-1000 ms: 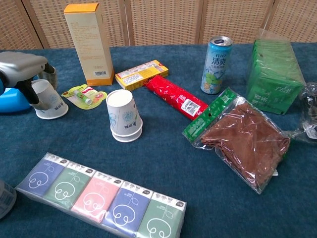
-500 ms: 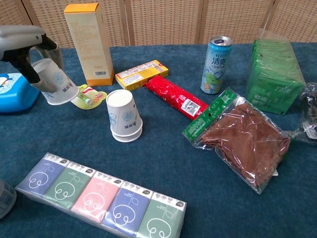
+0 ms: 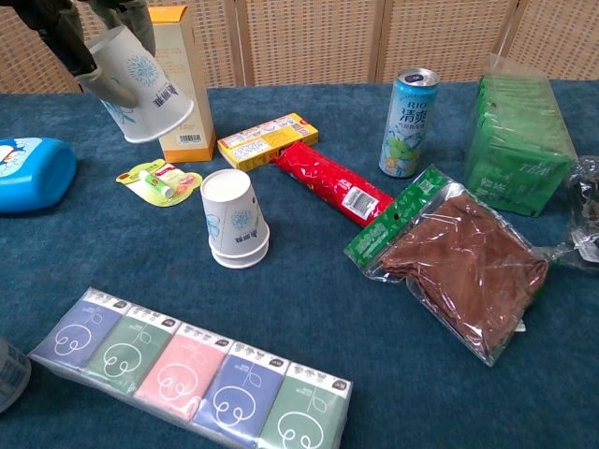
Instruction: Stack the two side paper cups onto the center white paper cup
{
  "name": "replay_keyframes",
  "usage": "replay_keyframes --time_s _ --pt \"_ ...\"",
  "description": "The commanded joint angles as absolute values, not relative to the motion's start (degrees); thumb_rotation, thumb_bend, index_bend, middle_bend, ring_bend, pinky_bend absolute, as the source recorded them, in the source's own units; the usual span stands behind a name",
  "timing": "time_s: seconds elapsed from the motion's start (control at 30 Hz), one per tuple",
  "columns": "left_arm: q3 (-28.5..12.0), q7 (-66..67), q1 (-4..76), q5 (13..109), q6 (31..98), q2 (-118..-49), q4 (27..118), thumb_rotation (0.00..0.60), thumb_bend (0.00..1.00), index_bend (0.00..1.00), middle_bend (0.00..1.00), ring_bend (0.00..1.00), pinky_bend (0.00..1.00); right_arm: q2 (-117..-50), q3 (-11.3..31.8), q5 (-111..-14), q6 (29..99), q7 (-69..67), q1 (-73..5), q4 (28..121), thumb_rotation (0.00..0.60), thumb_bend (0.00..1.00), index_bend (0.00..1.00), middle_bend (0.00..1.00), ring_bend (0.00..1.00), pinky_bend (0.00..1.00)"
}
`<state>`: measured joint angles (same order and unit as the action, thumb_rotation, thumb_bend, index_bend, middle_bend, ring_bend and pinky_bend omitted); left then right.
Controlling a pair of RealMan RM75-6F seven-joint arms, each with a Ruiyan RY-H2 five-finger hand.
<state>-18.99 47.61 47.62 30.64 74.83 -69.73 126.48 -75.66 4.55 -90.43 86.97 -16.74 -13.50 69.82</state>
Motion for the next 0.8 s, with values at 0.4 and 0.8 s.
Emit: replay_keyframes --time_s 0.4,0.8 --pt "-15.88 54.92 55.19 24.75 81.34 -77.71 126.52 0.600 0.25 0.50 0.37 0.29 0.51 -75.66 4.84 -90.20 86.93 -17.07 -13.35 69.73 0.600 0.07 0.02 0.00 0.00 0.13" --pt "-14.15 56.51 57.73 24.81 82.94 -82.89 123.21 0.600 0.25 0.50 0.36 0.29 0.51 -75.63 5.15 -89.92 86.83 -17.58 -13.28 69.46 0.600 0.08 0.02 0.00 0.00 0.13"
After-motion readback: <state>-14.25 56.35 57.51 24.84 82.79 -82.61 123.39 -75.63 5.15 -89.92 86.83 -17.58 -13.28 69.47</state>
